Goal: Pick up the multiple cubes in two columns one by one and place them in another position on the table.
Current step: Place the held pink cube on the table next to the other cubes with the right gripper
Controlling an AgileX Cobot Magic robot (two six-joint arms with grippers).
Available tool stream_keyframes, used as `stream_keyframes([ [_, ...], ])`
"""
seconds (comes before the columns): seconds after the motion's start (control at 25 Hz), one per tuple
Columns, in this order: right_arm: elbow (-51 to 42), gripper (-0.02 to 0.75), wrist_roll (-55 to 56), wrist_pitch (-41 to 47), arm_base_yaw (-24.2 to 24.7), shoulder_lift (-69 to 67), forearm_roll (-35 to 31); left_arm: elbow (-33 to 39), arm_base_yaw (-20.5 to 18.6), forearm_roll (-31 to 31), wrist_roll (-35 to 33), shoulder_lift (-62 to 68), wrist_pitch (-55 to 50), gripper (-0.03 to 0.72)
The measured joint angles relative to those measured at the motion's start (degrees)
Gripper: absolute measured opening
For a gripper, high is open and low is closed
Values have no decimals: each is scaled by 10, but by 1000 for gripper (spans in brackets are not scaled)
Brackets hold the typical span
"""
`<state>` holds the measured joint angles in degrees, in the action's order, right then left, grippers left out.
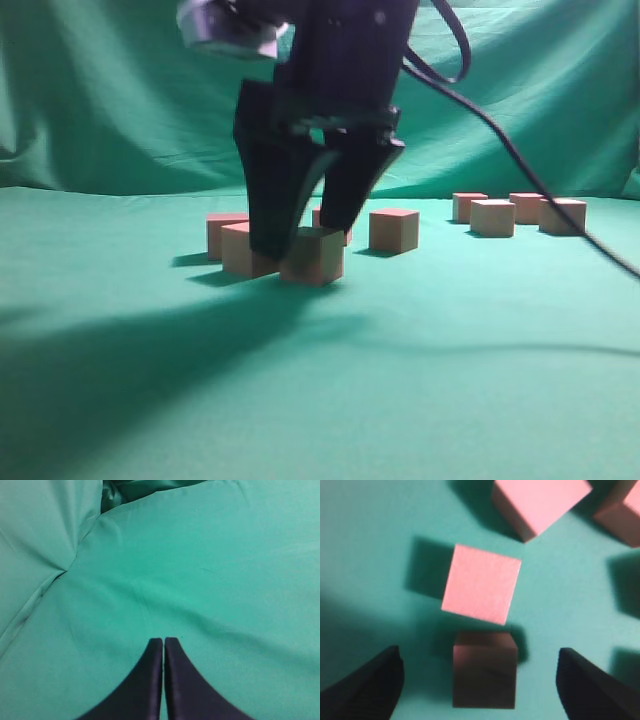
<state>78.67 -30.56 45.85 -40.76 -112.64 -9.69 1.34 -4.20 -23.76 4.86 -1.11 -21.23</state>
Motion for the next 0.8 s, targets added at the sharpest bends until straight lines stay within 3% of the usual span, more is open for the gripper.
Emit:
stream_keyframes([
  [0.12, 52, 562, 4, 67, 0, 0, 1, 0, 0, 0, 0, 0, 0, 0],
  [0.16, 71, 603, 5, 94, 0, 0, 2, 0, 0, 0, 0, 0, 0, 0],
  [0.32, 140, 587, 12, 185, 0, 0, 29, 0, 0, 0, 0, 0, 0, 0],
  [0.52, 216, 587, 83, 242, 5, 0, 116, 0, 0, 0, 0, 0, 0, 0],
  [0.68, 246, 587, 151, 245, 46, 7, 161, 0, 0, 0, 0, 0, 0, 0],
  [0.72, 247, 539, 167, 246, 64, 10, 165, 0, 0, 0, 0, 0, 0, 0],
  [0.8, 247, 538, 209, 247, 104, 17, 166, 0, 0, 0, 0, 0, 0, 0],
])
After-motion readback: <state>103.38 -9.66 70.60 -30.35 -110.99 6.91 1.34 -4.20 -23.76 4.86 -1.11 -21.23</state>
